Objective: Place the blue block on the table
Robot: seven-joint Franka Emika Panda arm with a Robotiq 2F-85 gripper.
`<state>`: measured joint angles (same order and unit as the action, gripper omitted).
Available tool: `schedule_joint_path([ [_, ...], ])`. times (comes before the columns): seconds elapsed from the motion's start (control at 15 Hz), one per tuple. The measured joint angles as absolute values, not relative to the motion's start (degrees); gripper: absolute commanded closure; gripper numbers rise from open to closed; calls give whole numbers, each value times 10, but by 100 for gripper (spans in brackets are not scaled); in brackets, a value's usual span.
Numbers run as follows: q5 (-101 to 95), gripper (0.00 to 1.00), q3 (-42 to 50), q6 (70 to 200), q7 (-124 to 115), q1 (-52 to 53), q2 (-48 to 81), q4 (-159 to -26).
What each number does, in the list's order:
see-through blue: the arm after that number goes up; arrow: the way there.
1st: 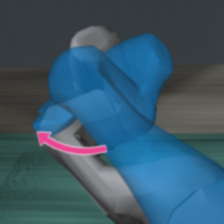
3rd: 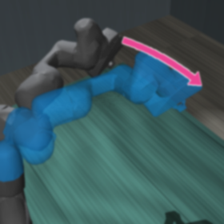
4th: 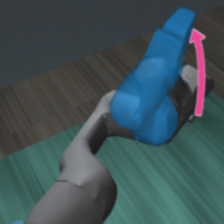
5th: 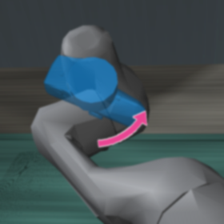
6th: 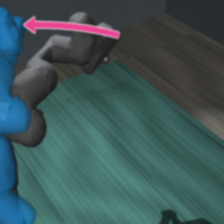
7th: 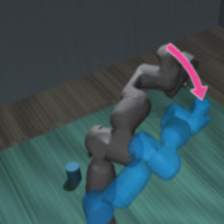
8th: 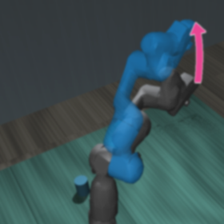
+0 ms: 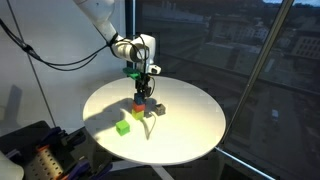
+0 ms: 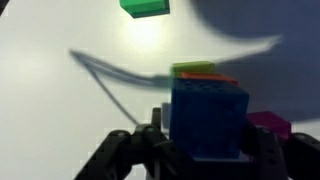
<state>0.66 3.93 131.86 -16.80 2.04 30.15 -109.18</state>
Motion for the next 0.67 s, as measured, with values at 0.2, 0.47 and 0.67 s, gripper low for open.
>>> schedule_joint_path([
  [0.2,7,69,39,1319,-168,20,302,-1091],
  [0.47,7,73,40,1307,-168,21,302,-1088],
  [0.67,7,73,41,1284,-168,21,299,-1077],
])
